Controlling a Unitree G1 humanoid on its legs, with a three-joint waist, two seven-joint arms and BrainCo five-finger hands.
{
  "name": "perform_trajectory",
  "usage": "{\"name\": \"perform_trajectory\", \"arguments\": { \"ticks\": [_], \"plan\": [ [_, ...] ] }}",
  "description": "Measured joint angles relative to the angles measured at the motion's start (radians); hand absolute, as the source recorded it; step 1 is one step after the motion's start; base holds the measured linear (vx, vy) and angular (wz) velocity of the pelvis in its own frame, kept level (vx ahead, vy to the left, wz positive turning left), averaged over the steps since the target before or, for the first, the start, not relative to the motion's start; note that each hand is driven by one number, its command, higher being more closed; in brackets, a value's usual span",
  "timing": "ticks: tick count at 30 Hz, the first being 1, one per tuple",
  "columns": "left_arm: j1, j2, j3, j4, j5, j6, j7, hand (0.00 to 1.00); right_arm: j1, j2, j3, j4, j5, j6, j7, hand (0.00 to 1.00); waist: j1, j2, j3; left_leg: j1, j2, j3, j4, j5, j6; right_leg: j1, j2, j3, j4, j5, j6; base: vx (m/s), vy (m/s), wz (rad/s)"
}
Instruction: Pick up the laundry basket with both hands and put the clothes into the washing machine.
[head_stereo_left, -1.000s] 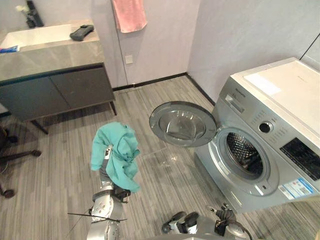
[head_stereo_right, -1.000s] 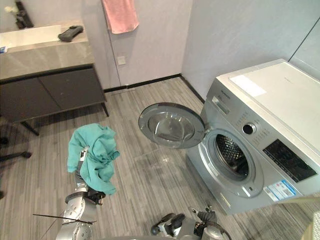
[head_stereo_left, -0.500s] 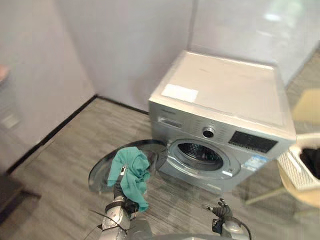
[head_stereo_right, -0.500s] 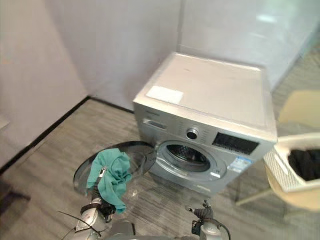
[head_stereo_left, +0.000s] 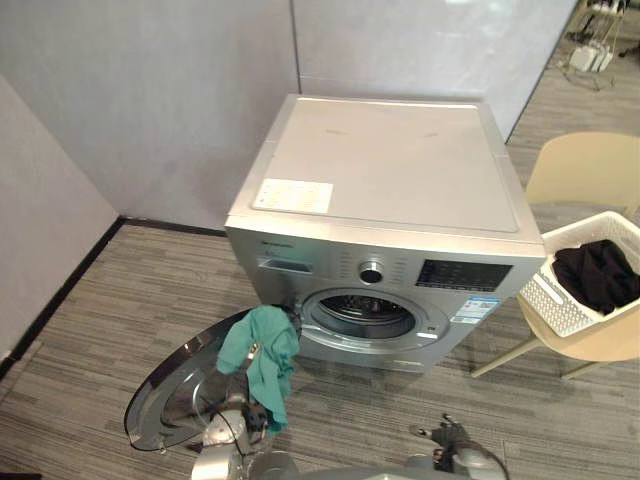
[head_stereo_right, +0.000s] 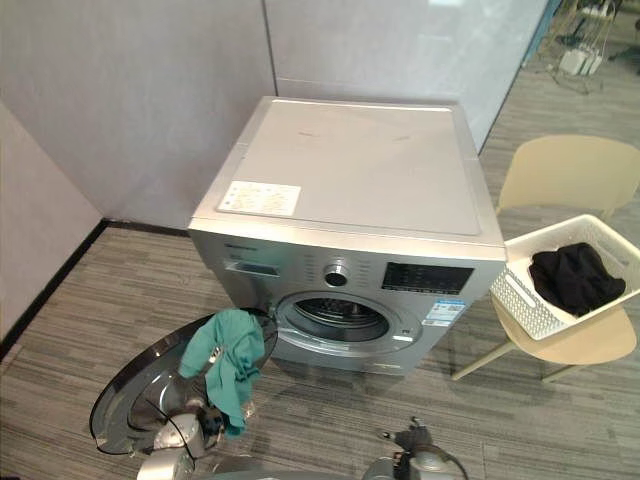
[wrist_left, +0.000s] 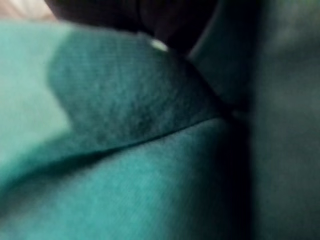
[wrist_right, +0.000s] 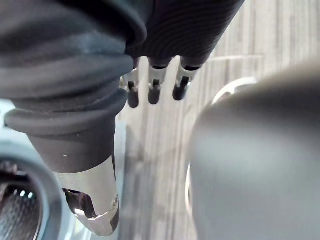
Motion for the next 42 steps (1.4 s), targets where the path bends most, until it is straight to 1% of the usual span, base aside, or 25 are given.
{"name": "perform_trajectory", "arguments": {
  "ticks": [1, 3, 4, 5, 6, 7, 9, 10, 11, 12, 13, 16, 17, 20, 21, 23, 25, 28, 30, 31, 32, 34, 37, 38, 42],
  "plan": [
    [0.010, -0.008, 0.000, 0.000, 0.003, 0.003, 0.002, 1.00, -0.002, -0.012, 0.002, 0.006, -0.001, 0.001, 0.000, 0.00, -0.001, 0.004, -0.002, 0.012, 0.007, 0.009, -0.025, 0.022, -0.005, -0.005, 0.012, 0.004, 0.003, -0.004, -0.008, 0.08, -0.291, -0.30],
    [0.003, -0.019, -0.004, 0.019, -0.004, 0.003, 0.013, 1.00, -0.004, -0.039, 0.005, 0.020, -0.001, 0.003, -0.001, 0.00, -0.006, 0.011, -0.010, 0.025, 0.038, 0.014, -0.096, 0.111, -0.009, -0.009, 0.068, -0.007, -0.020, 0.008, -0.031, 0.04, -0.257, -0.13],
    [-0.004, -0.019, -0.007, 0.020, -0.014, 0.003, 0.020, 1.00, -0.007, -0.039, 0.005, 0.024, -0.001, 0.003, -0.003, 0.00, -0.006, 0.009, -0.011, 0.023, 0.045, 0.016, -0.107, 0.136, 0.003, -0.004, 0.079, -0.013, -0.036, 0.015, -0.042, 0.01, -0.270, 0.05],
    [-0.022, -0.018, -0.013, 0.023, -0.031, 0.003, 0.028, 1.00, -0.015, -0.038, 0.004, 0.041, 0.001, 0.004, -0.007, 0.00, -0.006, -0.004, -0.008, 0.015, 0.052, 0.041, -0.116, 0.187, 0.055, 0.015, 0.092, -0.034, -0.084, 0.033, -0.070, -0.01, -0.219, 0.19],
    [-0.031, -0.015, -0.025, 0.029, -0.042, 0.003, 0.033, 1.00, -0.015, -0.038, 0.002, 0.049, 0.004, 0.006, -0.014, 0.00, -0.006, -0.015, -0.011, 0.002, 0.057, 0.080, -0.119, 0.228, 0.083, 0.029, 0.098, -0.053, -0.118, 0.047, -0.084, -0.02, -0.226, 0.41],
    [-0.041, -0.012, -0.046, 0.030, -0.048, 0.003, 0.040, 1.00, -0.015, -0.038, -0.002, 0.058, 0.010, 0.006, -0.023, 0.00, -0.015, -0.022, -0.010, -0.012, 0.069, 0.132, -0.115, 0.266, 0.095, 0.048, 0.106, -0.080, -0.150, 0.058, -0.095, -0.03, -0.135, 0.48],
    [-0.044, -0.013, -0.066, 0.031, -0.048, 0.003, 0.039, 1.00, -0.016, -0.043, -0.012, 0.062, 0.019, 0.006, -0.028, 0.00, -0.027, -0.017, -0.010, -0.019, 0.080, 0.166, -0.102, 0.279, 0.102, 0.074, 0.119, -0.104, -0.180, 0.071, -0.107, -0.02, -0.077, 0.34],
    [-0.040, -0.014, -0.085, 0.031, -0.048, 0.005, 0.037, 1.00, -0.026, -0.046, -0.021, 0.075, 0.020, 0.006, -0.028, 0.00, -0.027, -0.022, -0.001, -0.027, 0.067, 0.149, -0.060, 0.248, 0.086, 0.095, 0.116, -0.103, -0.204, 0.085, -0.115, -0.02, 0.053, 0.05],
    [-0.040, -0.018, -0.091, 0.030, -0.048, 0.004, 0.029, 1.00, -0.037, -0.062, -0.021, 0.077, 0.020, 0.007, -0.029, 0.00, -0.022, -0.014, 0.004, -0.035, 0.000, 0.074, -0.026, 0.180, 0.063, 0.108, 0.100, -0.088, -0.218, 0.100, -0.118, -0.02, 0.064, -0.06],
    [-0.040, -0.019, -0.092, 0.030, -0.048, 0.004, 0.027, 1.00, -0.039, -0.065, -0.022, 0.077, 0.020, 0.006, -0.029, 0.00, -0.024, -0.013, 0.005, -0.036, -0.022, 0.053, -0.020, 0.161, 0.058, 0.110, 0.096, -0.087, -0.222, 0.103, -0.116, -0.04, 0.134, -0.08],
    [-0.043, -0.022, -0.092, 0.027, -0.049, 0.003, 0.021, 1.00, -0.040, -0.070, -0.031, 0.076, 0.022, 0.005, -0.029, 0.00, -0.028, -0.005, 0.003, -0.037, -0.092, 0.004, -0.023, 0.109, 0.059, 0.114, 0.082, -0.087, -0.232, 0.116, -0.105, -0.06, 0.146, 0.16],
    [-0.069, -0.015, -0.095, 0.024, -0.058, 0.000, 0.020, 1.00, -0.032, -0.051, -0.062, 0.077, 0.041, 0.000, -0.028, 0.00, -0.026, 0.012, -0.001, -0.012, -0.130, -0.008, -0.128, 0.088, 0.088, 0.126, 0.086, -0.114, -0.299, 0.168, -0.072, -0.09, 0.156, 0.22],
    [-0.078, 0.007, -0.094, 0.024, -0.068, 0.001, 0.018, 1.00, -0.041, -0.018, -0.061, 0.076, 0.041, -0.002, -0.027, 0.00, -0.018, -0.012, 0.017, -0.022, -0.143, -0.007, -0.115, 0.087, 0.095, 0.120, 0.073, -0.109, -0.307, 0.188, -0.070, -0.10, 0.125, 0.04],
    [-0.069, 0.033, -0.095, 0.025, -0.067, 0.004, 0.017, 1.00, -0.038, 0.013, -0.061, 0.077, 0.040, 0.001, -0.024, 0.00, -0.013, -0.030, 0.034, -0.051, -0.139, 0.004, -0.057, 0.058, 0.115, 0.087, 0.058, -0.101, -0.249, 0.185, -0.069, -0.14, 0.113, -0.12],
    [-0.066, 0.050, -0.095, 0.025, -0.067, 0.006, 0.014, 1.00, -0.041, 0.022, -0.059, 0.077, 0.040, 0.002, -0.024, 0.00, -0.001, -0.040, 0.044, -0.072, -0.129, 0.014, -0.010, 0.024, 0.122, 0.044, 0.040, -0.081, -0.181, 0.164, -0.062, -0.13, 0.068, -0.27],
    [-0.068, 0.060, -0.096, 0.025, -0.066, 0.006, 0.007, 1.00, -0.046, 0.023, -0.046, 0.076, 0.041, 0.007, -0.017, 0.00, -0.004, -0.050, 0.052, -0.093, -0.131, 0.014, 0.036, -0.004, 0.127, 0.022, 0.018, -0.084, -0.136, 0.137, -0.060, -0.16, 0.094, -0.11],
    [-0.070, 0.066, -0.121, 0.025, -0.067, 0.006, -0.004, 1.00, -0.048, 0.016, -0.028, 0.073, 0.039, 0.008, -0.018, 0.00, -0.008, -0.056, 0.052, -0.128, -0.141, -0.011, 0.092, -0.022, 0.134, 0.003, -0.007, -0.085, -0.096, 0.119, -0.062, -0.14, 0.093, 0.17],
    [-0.096, 0.065, -0.161, 0.025, -0.080, 0.006, -0.002, 1.00, -0.054, 0.008, 0.010, 0.072, 0.038, 0.009, -0.023, 0.00, -0.016, -0.058, 0.053, -0.190, -0.147, -0.050, 0.133, -0.023, 0.136, -0.012, -0.010, -0.095, -0.093, 0.119, -0.060, -0.10, 0.033, 0.33],
    [-0.136, 0.065, -0.188, 0.025, -0.132, 0.005, 0.005, 1.00, -0.076, 0.008, 0.055, 0.070, 0.038, 0.010, -0.028, 0.00, 0.000, -0.056, 0.054, -0.267, -0.135, -0.066, 0.183, -0.025, 0.140, -0.071, -0.004, -0.100, -0.076, 0.127, -0.062, -0.11, 0.009, 0.10],
    [-0.177, 0.065, -0.200, 0.025, -0.170, 0.004, 0.021, 1.00, -0.107, 0.007, 0.085, 0.063, 0.038, 0.010, -0.034, 0.00, 0.001, -0.053, 0.074, -0.325, -0.122, -0.073, 0.222, -0.026, 0.141, -0.110, 0.000, -0.107, -0.064, 0.137, -0.059, -0.11, 0.017, -0.02],
    [-0.235, 0.063, -0.200, 0.023, -0.206, 0.003, 0.035, 1.00, -0.145, 0.012, 0.108, 0.027, 0.038, 0.011, -0.046, 0.00, 0.006, -0.054, 0.130, -0.353, -0.106, -0.067, 0.264, -0.025, 0.151, -0.139, 0.003, -0.101, -0.030, 0.141, -0.053, -0.14, 0.019, -0.10],
    [-0.309, 0.064, -0.189, 0.006, -0.270, 0.000, 0.069, 1.00, -0.190, 0.025, 0.157, -0.057, 0.040, 0.007, -0.054, 0.00, 0.011, -0.068, 0.181, -0.426, -0.081, -0.049, 0.333, -0.040, 0.162, -0.245, 0.007, -0.065, 0.066, 0.130, -0.061, -0.23, 0.008, -0.44],
    [-0.454, 0.055, -0.144, -0.061, -0.384, -0.038, 0.135, 1.00, -0.253, 0.034, 0.217, -0.208, 0.087, -0.024, -0.082, 0.00, 0.009, -0.085, 0.294, -0.525, -0.070, -0.038, 0.397, -0.055, 0.157, -0.388, -0.011, -0.028, 0.192, 0.098, -0.071, -0.25, -0.035, -0.24],
    [-0.496, 0.041, -0.117, -0.091, -0.426, -0.061, 0.160, 1.00, -0.256, 0.045, 0.236, -0.262, 0.131, -0.036, -0.092, 0.00, -0.004, -0.085, 0.315, -0.578, -0.063, -0.041, 0.429, -0.057, 0.161, -0.450, -0.027, -0.027, 0.246, 0.079, -0.080, -0.25, -0.097, 0.01],
    [-0.669, 0.003, -0.034, -0.126, -0.506, -0.114, 0.224, 1.00, -0.261, 0.095, 0.279, -0.396, 0.290, -0.080, -0.127, 0.00, -0.013, -0.089, 0.368, -0.755, -0.016, -0.053, 0.523, -0.054, 0.156, -0.648, -0.023, -0.008, 0.384, 0.035, -0.119, -0.13, -0.130, -0.11]
  ]
}}
